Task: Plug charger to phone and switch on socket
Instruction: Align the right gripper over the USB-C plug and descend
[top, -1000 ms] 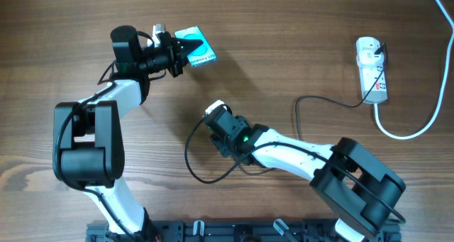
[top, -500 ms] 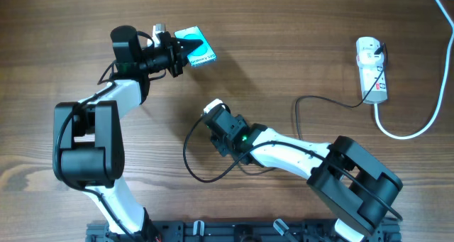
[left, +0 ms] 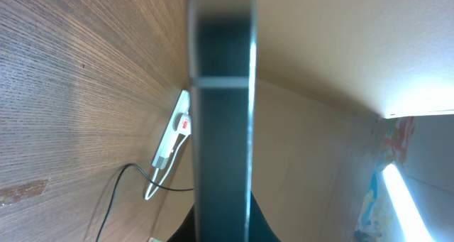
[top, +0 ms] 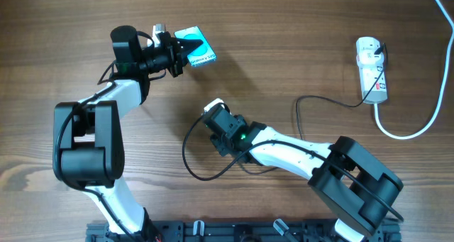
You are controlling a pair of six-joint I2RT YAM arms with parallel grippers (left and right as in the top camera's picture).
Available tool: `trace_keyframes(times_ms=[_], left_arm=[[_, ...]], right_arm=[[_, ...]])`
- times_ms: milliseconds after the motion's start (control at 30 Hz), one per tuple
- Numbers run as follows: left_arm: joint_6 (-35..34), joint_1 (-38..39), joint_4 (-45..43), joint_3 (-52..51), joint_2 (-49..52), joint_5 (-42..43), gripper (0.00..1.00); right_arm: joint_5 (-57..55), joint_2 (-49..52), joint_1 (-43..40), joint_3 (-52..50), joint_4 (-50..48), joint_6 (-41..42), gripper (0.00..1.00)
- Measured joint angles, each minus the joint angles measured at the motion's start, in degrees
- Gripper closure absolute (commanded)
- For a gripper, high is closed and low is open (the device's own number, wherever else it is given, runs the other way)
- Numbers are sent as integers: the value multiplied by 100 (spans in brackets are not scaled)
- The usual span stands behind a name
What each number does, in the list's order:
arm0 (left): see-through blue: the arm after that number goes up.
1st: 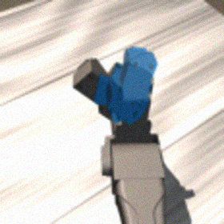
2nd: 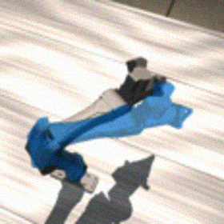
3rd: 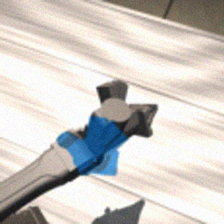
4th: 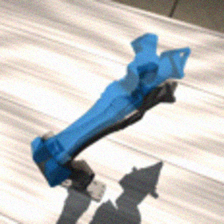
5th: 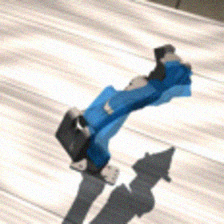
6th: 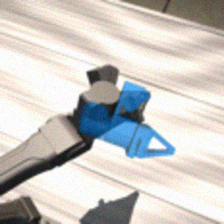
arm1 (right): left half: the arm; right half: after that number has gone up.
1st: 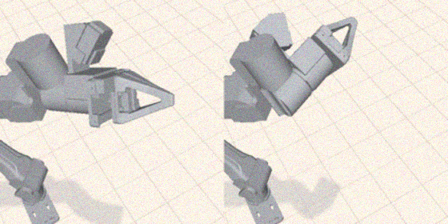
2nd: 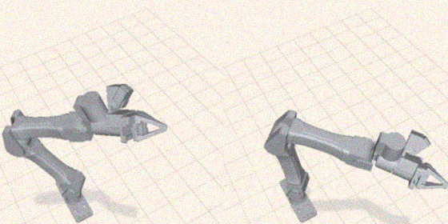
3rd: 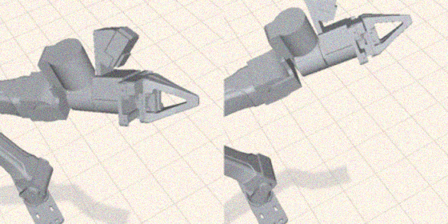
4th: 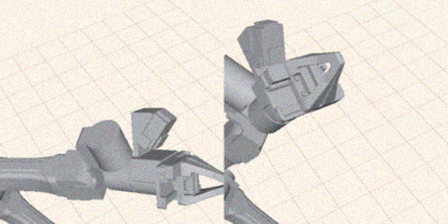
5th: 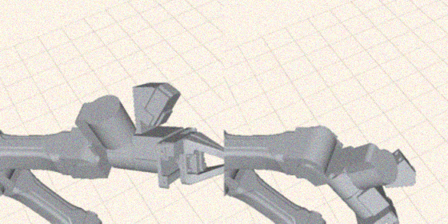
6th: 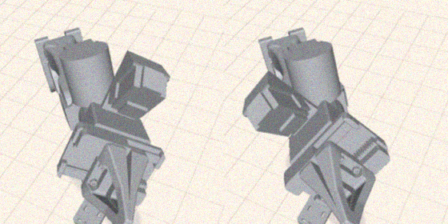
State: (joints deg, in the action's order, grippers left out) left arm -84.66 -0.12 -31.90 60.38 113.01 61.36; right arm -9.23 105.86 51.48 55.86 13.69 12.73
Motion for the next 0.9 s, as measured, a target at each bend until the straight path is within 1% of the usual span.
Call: trace_keyframes(times_ms=[100,233,500,600,633,667,700,733,800,900], left_arm=[[0,0,0,0,0,0,96],[0,0,-2,0,0,-2,96],[-4,0,0,0,0,-2,96],[-4,0,0,0,0,0,96],[-4,0,0,0,0,0,96],[-4,0,0,0,0,0,96],[-4,0,0,0,0,0,96],[-4,0,0,0,0,0,96],[-4,0,0,0,0,0,96],[-4,0,0,0,0,0,96]], right_arm=[[24,0,2,57,133,70,96],[205,0,-37,243,603,269,95],[925,-179,-334,267,949,393,95],[1008,-315,-343,267,949,389,96],[1032,-350,-343,264,949,376,93],[1047,-382,-343,264,949,343,85],[1058,-396,-343,264,962,297,81],[1069,-398,-343,264,988,223,69],[1075,-398,-343,264,1073,111,63],[1071,-398,-343,264,1095,-26,60]])
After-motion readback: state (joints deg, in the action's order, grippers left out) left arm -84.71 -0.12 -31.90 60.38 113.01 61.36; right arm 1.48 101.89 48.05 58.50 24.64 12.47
